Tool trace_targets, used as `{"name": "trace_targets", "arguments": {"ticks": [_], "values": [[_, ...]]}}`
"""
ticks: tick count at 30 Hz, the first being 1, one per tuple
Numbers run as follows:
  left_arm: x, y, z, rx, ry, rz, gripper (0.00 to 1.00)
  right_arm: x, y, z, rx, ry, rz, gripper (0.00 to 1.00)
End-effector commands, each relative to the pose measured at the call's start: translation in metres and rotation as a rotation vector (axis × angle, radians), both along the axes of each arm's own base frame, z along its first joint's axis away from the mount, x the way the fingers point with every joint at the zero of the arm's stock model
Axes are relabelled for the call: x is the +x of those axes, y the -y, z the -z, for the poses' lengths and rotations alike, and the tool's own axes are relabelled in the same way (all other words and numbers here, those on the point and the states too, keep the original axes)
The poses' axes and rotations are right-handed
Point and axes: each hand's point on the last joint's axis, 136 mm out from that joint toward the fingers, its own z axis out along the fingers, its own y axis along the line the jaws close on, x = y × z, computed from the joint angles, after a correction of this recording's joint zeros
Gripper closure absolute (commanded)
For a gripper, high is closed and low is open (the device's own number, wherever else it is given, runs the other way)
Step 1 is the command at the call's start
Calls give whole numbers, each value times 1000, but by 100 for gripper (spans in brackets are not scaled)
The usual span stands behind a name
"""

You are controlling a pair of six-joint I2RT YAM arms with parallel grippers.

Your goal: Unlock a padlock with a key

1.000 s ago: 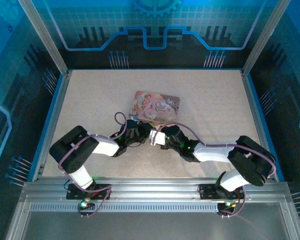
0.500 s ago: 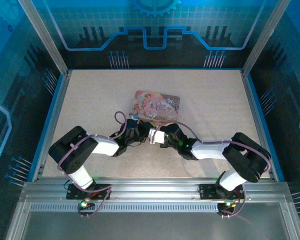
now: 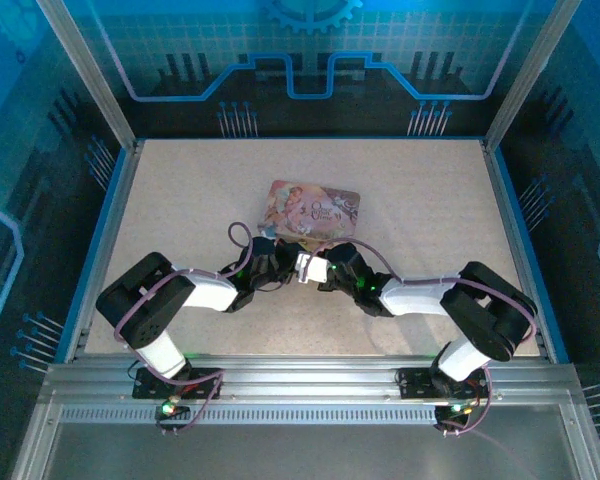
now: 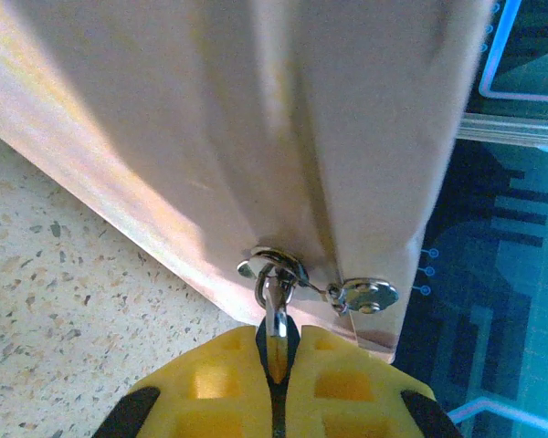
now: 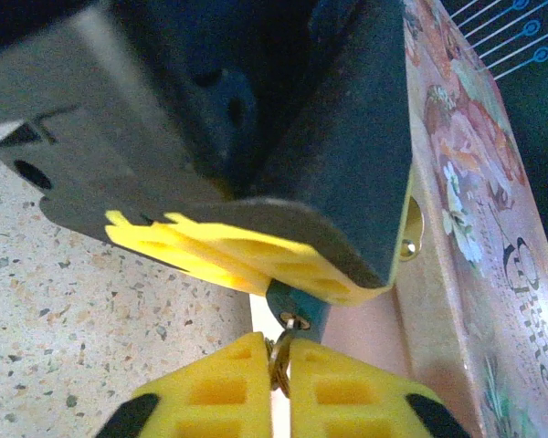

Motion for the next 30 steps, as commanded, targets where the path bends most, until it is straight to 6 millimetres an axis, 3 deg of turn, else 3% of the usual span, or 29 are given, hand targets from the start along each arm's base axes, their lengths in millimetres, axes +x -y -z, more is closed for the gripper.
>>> {"name": "trace_targets", "arguments": {"ticks": [1,11,15,22,27,30], "values": [[5,18,-42,-85,96,47,100,18,0,-14,50,29,58,97],[6,18,-41,-91,94,43,100,26,4,-32,120,-101,207,100],[6,17,-39,-87,91,41,100,20,3,-28,192,-241,288,100],[4,18,-25,-66,66,50,100,5,-4,-2,322,-469,356,100],[1,15,-12,-32,58,51,92,1,0,13,416,-601,381,100],[0,12,-9,-7,59,52,83,-1,4,24,417,-631,395,100]]}}
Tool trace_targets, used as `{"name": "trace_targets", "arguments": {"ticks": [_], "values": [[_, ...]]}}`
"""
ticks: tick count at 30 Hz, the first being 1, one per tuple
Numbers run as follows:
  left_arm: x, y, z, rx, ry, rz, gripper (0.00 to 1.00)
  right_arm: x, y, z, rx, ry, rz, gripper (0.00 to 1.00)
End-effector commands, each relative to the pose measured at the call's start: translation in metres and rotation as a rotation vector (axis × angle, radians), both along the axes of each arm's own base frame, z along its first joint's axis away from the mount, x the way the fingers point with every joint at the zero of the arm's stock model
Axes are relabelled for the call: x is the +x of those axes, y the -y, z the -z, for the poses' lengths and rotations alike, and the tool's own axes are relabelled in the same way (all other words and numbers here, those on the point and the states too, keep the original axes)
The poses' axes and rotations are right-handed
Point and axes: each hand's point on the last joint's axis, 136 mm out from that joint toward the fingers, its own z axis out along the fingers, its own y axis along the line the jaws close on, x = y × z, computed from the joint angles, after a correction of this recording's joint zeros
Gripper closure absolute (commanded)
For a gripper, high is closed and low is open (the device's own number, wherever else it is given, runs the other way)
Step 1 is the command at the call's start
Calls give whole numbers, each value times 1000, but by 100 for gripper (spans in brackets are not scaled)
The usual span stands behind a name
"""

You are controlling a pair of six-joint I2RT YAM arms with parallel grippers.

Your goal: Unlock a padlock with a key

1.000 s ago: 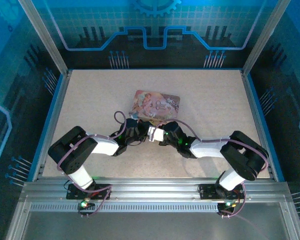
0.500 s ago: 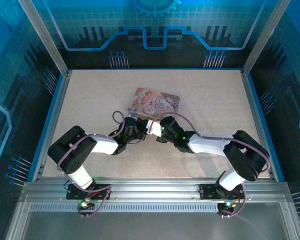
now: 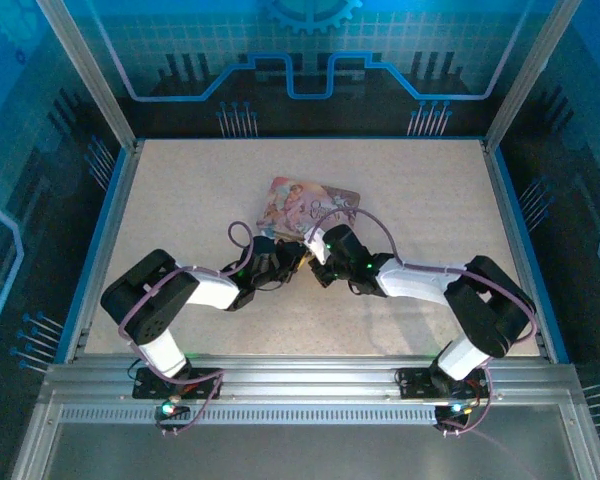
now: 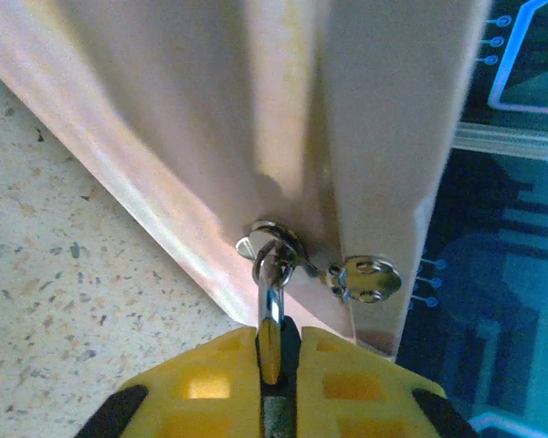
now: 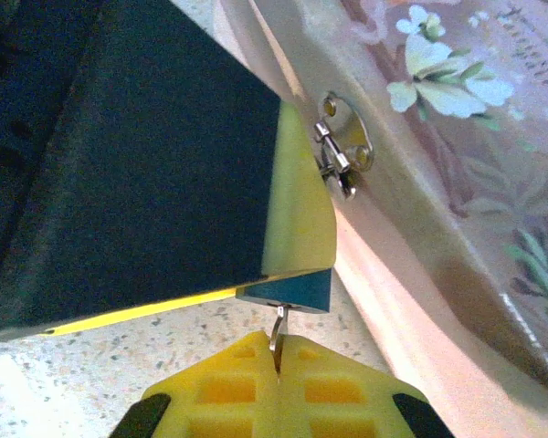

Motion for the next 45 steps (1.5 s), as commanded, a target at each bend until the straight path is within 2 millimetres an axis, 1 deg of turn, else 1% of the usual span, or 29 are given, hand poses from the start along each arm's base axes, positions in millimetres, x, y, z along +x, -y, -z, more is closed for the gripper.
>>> {"name": "trace_targets", "arguments": {"ticks": [1,4,6,9,12,16,18,20,23,24,26,28,30,31,33,36,39,42,45], "values": [[-5,14,-17,-16,70,64,78,-1,6,18,47,-85,58,100],[-8,9,-16,12,71,64,69,-2,11,25,60,-98,76,100],[-10,2,-15,39,68,58,61,-2,14,29,70,-104,90,100],[-15,-16,-16,127,63,45,53,-4,16,31,84,-116,92,100],[-17,-39,-29,223,79,18,46,-7,17,30,105,-127,86,100],[-16,-77,-44,307,87,-28,40,-11,22,29,164,-180,104,100],[-13,-95,-49,337,77,-40,34,-8,25,23,220,-194,121,100],[-7,-113,-53,371,68,-44,25,-9,29,21,257,-221,134,100],[6,-131,-58,417,58,-21,15,-11,35,22,285,-259,142,100],[12,-132,-60,418,63,-2,14,-12,37,23,288,-270,144,100],[26,-125,-63,411,78,69,11,-13,39,27,298,-294,151,100],[39,-110,-68,392,96,157,10,-14,41,30,304,-312,158,100],[51,-99,-67,383,91,209,10,-14,43,31,315,-322,168,100],[58,-94,-63,380,81,231,10,-13,45,31,323,-326,176,100],[71,-94,-55,432,70,244,10,-12,47,30,338,-335,185,100],[89,-103,-41,530,45,232,9,-11,49,29,351,-346,197,100],[104,-100,-31,534,29,251,10,-10,50,28,360,-351,195,100],[112,-96,-17,539,4,275,14,-10,52,27,366,-352,195,100],[113,-97,-1,562,-24,292,17,-10,53,26,373,-358,197,100]]}}
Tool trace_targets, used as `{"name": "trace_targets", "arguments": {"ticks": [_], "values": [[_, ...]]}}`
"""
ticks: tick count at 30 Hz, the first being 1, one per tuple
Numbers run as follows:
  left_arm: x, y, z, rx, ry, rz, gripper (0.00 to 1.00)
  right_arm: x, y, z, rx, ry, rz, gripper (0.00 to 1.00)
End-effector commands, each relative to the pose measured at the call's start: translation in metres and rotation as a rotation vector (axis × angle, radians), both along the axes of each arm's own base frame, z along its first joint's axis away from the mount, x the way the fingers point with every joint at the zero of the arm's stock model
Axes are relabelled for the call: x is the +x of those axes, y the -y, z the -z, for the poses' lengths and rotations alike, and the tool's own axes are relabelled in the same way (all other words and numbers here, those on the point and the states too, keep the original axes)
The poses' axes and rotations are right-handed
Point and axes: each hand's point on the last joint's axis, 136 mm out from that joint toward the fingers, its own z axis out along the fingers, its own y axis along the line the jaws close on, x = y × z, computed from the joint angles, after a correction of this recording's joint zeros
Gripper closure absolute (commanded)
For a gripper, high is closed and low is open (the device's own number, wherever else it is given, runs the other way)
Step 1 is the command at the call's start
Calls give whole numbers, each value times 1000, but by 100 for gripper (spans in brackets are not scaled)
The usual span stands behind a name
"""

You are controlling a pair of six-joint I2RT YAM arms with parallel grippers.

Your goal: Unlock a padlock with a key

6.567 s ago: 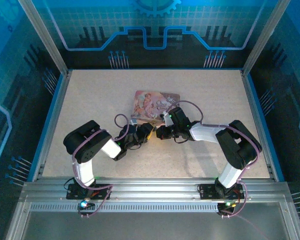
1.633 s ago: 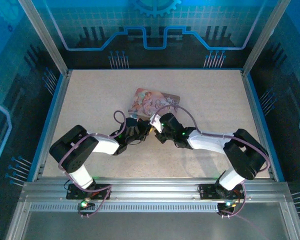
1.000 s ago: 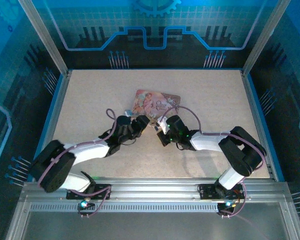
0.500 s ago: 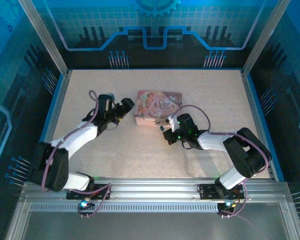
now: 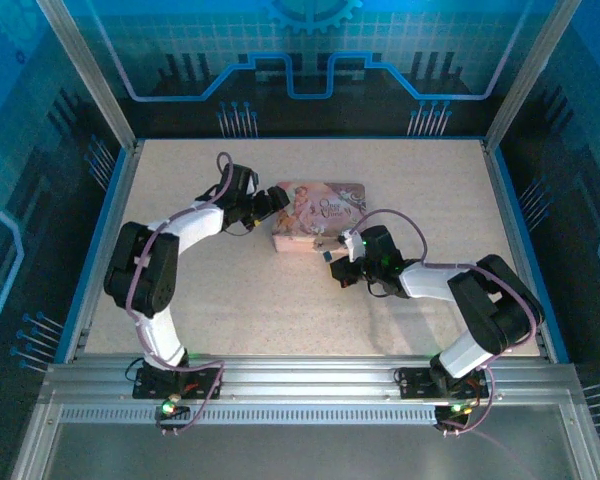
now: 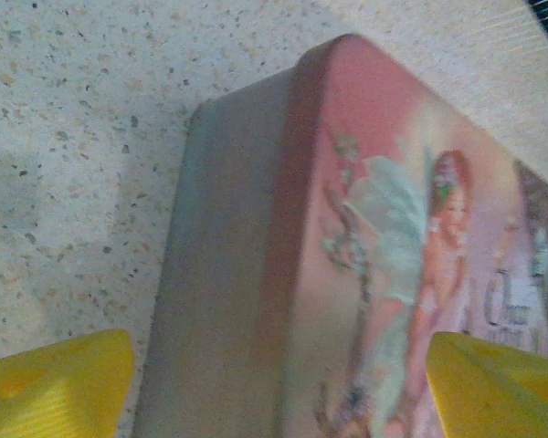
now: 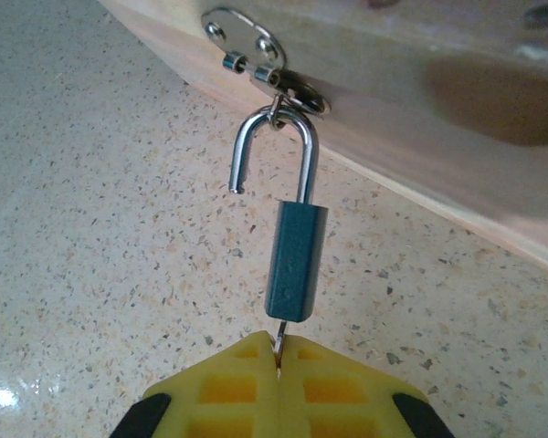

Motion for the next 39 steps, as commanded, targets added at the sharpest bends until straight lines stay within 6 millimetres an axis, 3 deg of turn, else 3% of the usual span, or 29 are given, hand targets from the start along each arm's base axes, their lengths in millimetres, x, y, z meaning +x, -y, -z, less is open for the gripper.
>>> {"name": "trace_targets", "arguments": {"ticks": [1,6,12,23,31,39], "values": [[-3,-5,14,48,-37,39,18,-2,8,-1,17,-22,25,100],[-19,-8,24,65,-66,55,21,-4,11,-1,26,-36,33,100],[-53,-13,36,77,-102,64,22,-9,12,-3,51,-74,29,100],[-111,-24,40,80,-115,9,22,-26,13,1,171,-209,38,100],[-119,-29,42,77,-120,-16,22,-36,19,17,207,-348,70,100],[-120,-31,41,78,-116,-29,21,-45,31,19,191,-383,91,78]]}}
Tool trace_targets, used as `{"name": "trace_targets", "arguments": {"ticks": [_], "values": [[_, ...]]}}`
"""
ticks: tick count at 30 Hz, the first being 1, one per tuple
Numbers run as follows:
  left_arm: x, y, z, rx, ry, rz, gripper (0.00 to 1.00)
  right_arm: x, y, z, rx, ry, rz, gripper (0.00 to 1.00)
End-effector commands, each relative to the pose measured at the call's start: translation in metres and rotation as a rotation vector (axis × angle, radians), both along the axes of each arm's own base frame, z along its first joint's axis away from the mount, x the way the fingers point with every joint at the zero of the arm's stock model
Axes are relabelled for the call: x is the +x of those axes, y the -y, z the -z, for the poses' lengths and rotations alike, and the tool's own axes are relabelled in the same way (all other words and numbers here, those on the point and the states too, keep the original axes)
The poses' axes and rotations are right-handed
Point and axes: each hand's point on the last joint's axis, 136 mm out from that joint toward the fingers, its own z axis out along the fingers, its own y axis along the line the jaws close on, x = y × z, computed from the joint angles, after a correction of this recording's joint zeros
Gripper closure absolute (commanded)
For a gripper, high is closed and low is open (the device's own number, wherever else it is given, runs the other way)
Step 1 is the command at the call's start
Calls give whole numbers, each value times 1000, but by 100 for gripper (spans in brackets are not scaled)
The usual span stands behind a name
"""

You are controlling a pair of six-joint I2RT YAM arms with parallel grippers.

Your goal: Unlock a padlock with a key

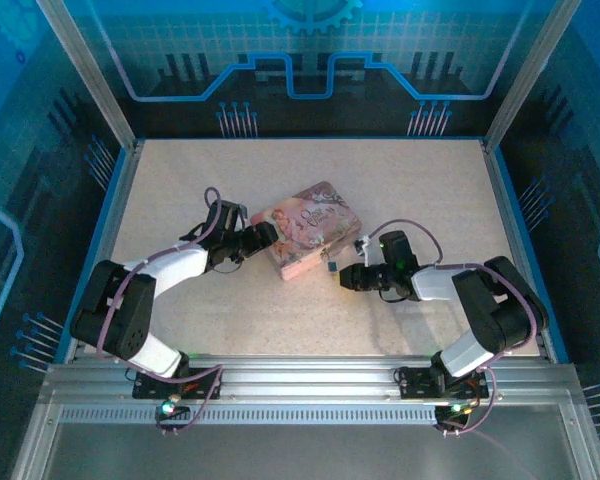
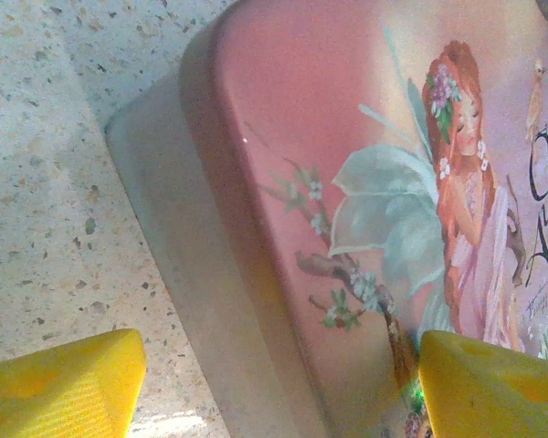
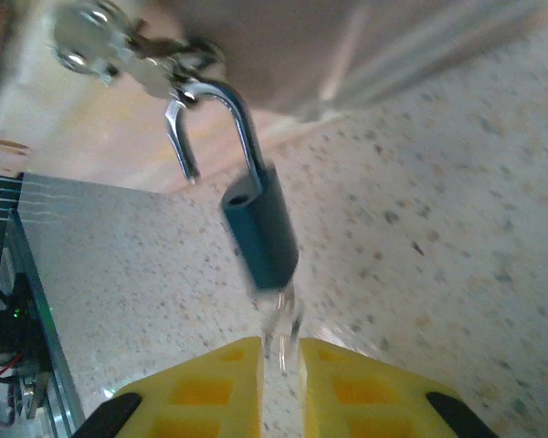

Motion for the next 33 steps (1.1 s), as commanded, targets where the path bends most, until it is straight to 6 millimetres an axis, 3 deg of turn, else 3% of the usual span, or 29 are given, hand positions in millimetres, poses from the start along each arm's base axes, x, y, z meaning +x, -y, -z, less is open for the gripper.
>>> {"name": "trace_targets", "arguments": {"ticks": [1,7,11,15,21,33], "values": [[-25,-13,25,62,-108,-28,21,-13,12,3,-17,-53,8,75],[-26,-13,20,55,-97,-31,21,-5,24,-28,2,57,22,59],[-29,-8,18,50,-93,-27,21,10,16,-60,87,207,21,41],[-31,-4,19,48,-91,-22,21,23,4,-80,188,265,11,28],[-32,-3,21,45,-90,-29,21,36,-11,-79,228,290,-22,24],[-31,-3,25,45,-99,-33,22,49,-30,-60,241,307,-73,25]]}}
